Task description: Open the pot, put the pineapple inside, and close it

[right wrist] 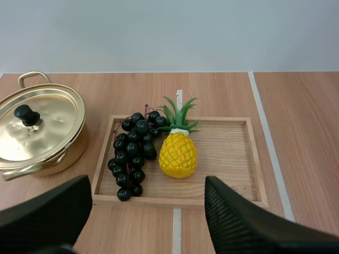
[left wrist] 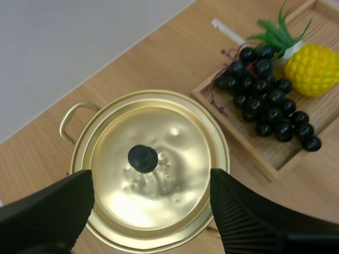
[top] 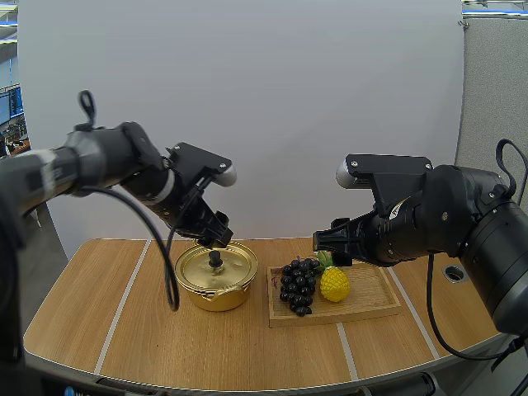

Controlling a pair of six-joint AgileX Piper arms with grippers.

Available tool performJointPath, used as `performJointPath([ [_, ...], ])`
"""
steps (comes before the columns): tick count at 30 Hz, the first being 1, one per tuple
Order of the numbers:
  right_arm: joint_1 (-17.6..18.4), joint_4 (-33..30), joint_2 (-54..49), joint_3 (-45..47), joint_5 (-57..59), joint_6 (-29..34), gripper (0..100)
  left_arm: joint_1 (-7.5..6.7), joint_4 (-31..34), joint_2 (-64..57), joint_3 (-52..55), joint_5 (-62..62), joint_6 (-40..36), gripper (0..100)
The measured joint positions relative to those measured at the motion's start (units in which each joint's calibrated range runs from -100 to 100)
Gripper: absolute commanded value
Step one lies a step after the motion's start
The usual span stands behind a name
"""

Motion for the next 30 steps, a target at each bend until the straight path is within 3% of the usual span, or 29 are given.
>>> performJointPath([
  [8,0.0,0.0,0.0,0.0,0.0,0.0,100,-0.25,4.2,8.8,-2.3,-2.0,-1.8,100],
  [21,0.0,0.0,0.0,0.0,0.0,0.0,100,-0.35,4.6,18.3,-6.6,-7.2,-1.9,100],
  [30,0.0,0.6,0.0,0.0,0.0,0.0,100,-2.01,4.7,19.7,-7.6,-7.1,-1.8,100],
])
